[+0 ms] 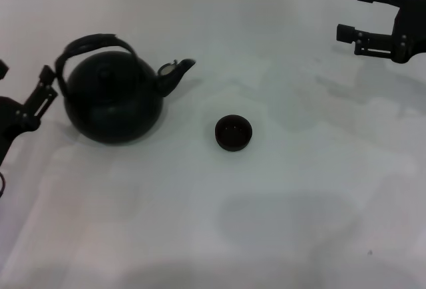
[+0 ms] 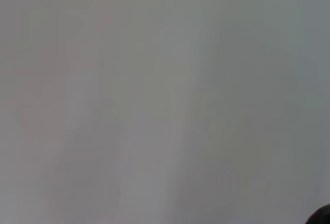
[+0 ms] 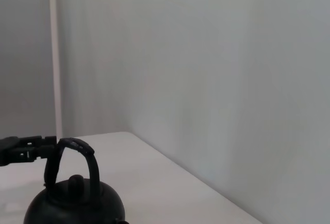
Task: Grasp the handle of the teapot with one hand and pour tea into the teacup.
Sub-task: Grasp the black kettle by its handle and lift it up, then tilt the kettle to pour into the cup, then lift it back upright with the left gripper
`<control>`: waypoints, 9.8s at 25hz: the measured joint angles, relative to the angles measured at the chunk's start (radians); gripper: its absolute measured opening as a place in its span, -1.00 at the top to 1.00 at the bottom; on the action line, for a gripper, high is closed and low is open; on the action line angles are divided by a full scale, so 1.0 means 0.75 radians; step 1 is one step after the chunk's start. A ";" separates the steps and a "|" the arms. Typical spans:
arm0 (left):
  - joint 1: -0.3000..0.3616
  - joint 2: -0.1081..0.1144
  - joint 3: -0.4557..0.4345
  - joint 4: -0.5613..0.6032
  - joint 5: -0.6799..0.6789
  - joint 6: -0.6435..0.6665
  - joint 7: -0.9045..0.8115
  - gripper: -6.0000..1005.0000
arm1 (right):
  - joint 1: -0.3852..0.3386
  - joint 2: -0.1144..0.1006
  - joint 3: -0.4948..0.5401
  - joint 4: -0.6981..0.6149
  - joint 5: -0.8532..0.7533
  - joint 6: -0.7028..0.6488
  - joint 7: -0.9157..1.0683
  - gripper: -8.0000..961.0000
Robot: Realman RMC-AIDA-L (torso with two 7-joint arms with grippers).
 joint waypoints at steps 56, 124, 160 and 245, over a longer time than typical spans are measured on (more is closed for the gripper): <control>-0.107 -0.008 -0.034 -0.221 -0.035 0.145 -0.002 -0.56 | 0.075 0.007 0.005 0.067 -0.055 -0.263 0.001 -0.76; -0.094 0.000 -0.050 -0.260 -0.016 0.068 -0.003 0.56 | 0.034 0.032 0.005 0.095 -0.074 -0.274 0.000 -0.74; -0.423 0.009 -0.025 0.529 0.406 0.327 -0.882 0.59 | 0.026 0.048 0.114 0.176 0.105 -0.312 -0.085 -0.74; -0.046 0.008 1.484 2.130 1.073 0.559 -2.635 0.62 | -0.005 -0.002 0.770 0.197 0.323 -0.558 0.043 -0.73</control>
